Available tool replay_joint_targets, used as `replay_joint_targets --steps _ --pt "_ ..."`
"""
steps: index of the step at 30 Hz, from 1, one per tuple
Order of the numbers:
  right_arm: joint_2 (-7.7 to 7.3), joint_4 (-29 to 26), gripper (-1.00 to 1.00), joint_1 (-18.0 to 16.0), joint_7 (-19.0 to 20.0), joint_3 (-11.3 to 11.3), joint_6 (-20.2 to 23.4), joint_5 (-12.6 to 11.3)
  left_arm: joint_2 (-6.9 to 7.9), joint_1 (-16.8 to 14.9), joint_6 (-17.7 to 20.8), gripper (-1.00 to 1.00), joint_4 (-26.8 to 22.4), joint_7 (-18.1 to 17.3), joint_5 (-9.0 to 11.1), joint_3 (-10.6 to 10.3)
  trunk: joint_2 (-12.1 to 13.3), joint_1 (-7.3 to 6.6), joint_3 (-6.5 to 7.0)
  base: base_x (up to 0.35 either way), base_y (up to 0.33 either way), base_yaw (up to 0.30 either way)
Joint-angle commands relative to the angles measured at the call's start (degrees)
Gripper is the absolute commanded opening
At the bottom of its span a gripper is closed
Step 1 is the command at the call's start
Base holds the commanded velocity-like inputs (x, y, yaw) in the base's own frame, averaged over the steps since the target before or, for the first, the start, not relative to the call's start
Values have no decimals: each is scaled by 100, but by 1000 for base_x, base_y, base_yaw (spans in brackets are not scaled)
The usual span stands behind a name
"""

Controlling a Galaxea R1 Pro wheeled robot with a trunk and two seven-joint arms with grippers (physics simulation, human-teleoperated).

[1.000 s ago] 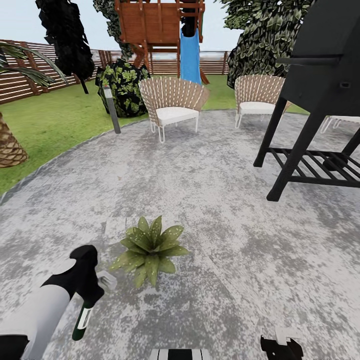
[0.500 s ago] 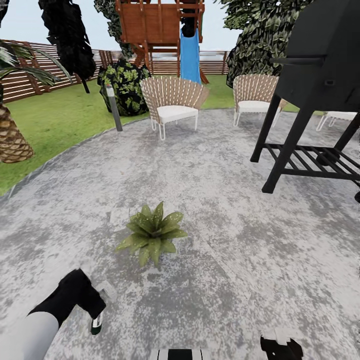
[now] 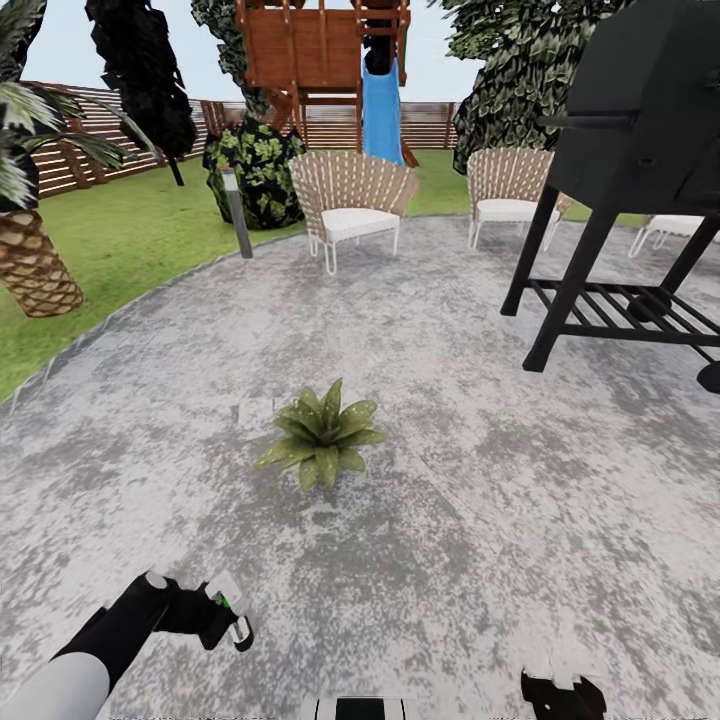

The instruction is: Pick up the pesticide atomizer in the garden and spray insectifuge to fully cover both potted plants in the garden.

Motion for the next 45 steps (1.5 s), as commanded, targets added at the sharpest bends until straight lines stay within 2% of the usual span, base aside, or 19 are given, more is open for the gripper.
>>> replay_joint_targets --steps 1,4,5,6,7,8,12,14,15,18,21,24,29,31,32,36,39,43,45 --pt "1 6 100 -4 -10 -47 -19 60 -4 -1 42 -100 0 -39 -3 30 -2 -2 -4 -57 46 0" --pt "-3 -11 100 -4 -7 -49 -14 60 -10 -1 -105 -100 2 -39 19 28 -2 -2 -4 -21 17 0" --pt "-3 -26 100 -4 1 -2 -11 68 -12 -1 -570 -100 1 -43 21 30 -2 -2 -4 0 0 0" --pt "3 -45 100 -4 3 138 -10 116 -12 -1 -672 -100 3 -46 22 30 -2 -2 -4 0 0 0" --pt "11 -580 100 -4 5 1068 -10 401 -13 -1 -899 -100 9 -55 29 25 -2 -2 -4 0 0 0" --pt "15 -642 100 -4 5 1183 -10 423 -21 -1 -958 -100 9 -59 29 26 -2 -2 -4 0 0 0" --pt "17 -720 100 -4 193 1306 -10 456 -33 -1 -1030 -100 23 -84 30 24 -2 -2 -4 0 0 0" --pt "-8 -914 100 -4 779 1311 -8 480 -48 -8 -1037 -100 125 -94 20 -17 -2 -2 -4 0 0 0" --pt "-36 -1286 100 -4 1593 1310 -1 498 -69 -26 -1039 -100 313 -106 -20 -51 -2 -2 -4 0 0 0" --pt "1 -1572 100 -4 1809 1323 3 576 -81 -60 -1035 -100 357 -226 -39 -57 -2 -2 -4 0 0 0" --pt "77 -1995 100 -4 1838 1324 12 1150 -133 -83 -1024 -100 361 -262 -41 -70 -2 -2 -4 0 0 0" --pt "303 -2166 100 -4 1841 1324 23 1655 -186 -106 -1022 -100 352 -317 -41 -220 -2 -2 -4 0 0 0" --pt "580 -2208 100 -4 1910 1324 20 2058 -247 -118 -1022 -100 289 -406 -51 -385 -2 -2 -4 0 0 0" --pt "622 -2252 100 -8 2292 1324 16 2106 -294 -122 -1026 -100 276 -413 -69 -406 -2 -2 -4 0 0 0" --pt "630 -2296 -100 -10 2502 1324 13 2116 -313 -122 -1028 -100 272 -415 -84 -444 -2 -2 -4 0 0 0" --pt "724 -2557 -100 -21 3086 1324 22 2138 -445 -124 -1039 -100 267 -417 -166 -1136 -2 -2 -4 0 0 0" --pt "942 -2585 -100 -51 3131 1324 24 2256 -674 -132 -1047 -100 257 -410 -180 -1252 -2 -2 -4 0 0 0" --pt "1249 -2587 -100 -73 3143 1324 17 2437 -723 -133 -1151 -100 197 -372 -181 -1253 -2 -2 -4 0 0 0" --pt "1286 -2587 -100 -83 3143 1326 16 2440 -748 -133 -1280 -100 195 -357 -187 -1253 -2 -2 -4 0 0 0"
